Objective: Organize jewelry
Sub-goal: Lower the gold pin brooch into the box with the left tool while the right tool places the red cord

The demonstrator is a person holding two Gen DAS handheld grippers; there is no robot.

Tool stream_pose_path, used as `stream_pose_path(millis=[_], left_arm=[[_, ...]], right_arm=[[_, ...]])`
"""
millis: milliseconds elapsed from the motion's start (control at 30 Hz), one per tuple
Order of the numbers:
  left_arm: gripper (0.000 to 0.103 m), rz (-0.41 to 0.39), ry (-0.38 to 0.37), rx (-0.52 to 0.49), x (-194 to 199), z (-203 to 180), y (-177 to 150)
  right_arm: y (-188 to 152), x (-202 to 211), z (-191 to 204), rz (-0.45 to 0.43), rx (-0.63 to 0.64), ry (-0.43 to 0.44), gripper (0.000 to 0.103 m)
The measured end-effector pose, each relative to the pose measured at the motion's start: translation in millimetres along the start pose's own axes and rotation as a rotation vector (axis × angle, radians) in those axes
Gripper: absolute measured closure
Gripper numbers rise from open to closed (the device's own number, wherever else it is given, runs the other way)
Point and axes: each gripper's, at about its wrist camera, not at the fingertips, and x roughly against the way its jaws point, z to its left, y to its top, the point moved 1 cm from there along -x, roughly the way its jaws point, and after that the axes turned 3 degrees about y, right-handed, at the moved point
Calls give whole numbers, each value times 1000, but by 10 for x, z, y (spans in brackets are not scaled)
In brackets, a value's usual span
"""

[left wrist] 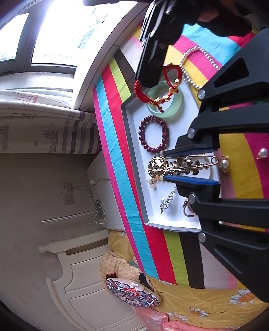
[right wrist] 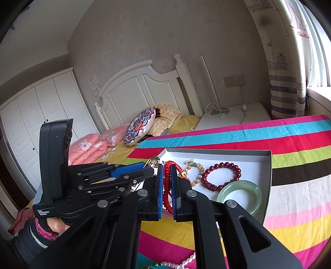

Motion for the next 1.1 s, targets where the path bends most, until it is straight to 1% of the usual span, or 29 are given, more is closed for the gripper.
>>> stream_pose_path(millis=[200, 367, 533, 667, 767, 867, 1000, 1100], left_arm=[[85, 48, 4, 28, -336, 63, 90], [85, 98, 0, 74, -640, 142, 161], [85, 123, -13, 134, -854, 225, 198], [85, 135, -12, 138, -949, 217, 210], [85, 139, -16, 139, -980, 200, 224], [85, 142, -22, 152, -988, 201, 252], [85, 147, -20, 139, -999, 180, 267], [85, 142, -20, 141, -982, 188, 279]], right_arm=[[38, -224, -112, 51, -15, -24, 96], [22, -432, -212, 110, -25, -47, 96], [-34, -544, -239, 134, -20, -56, 96], [-58, -562, -184, 143, 11, -57, 96], [-60, -587, -111, 153, 68, -87, 96], [-65, -607, -113, 164, 65, -91, 96], [-108, -653, -126, 189, 49, -96, 96], [-129, -648, -119, 187, 46, -95, 96]])
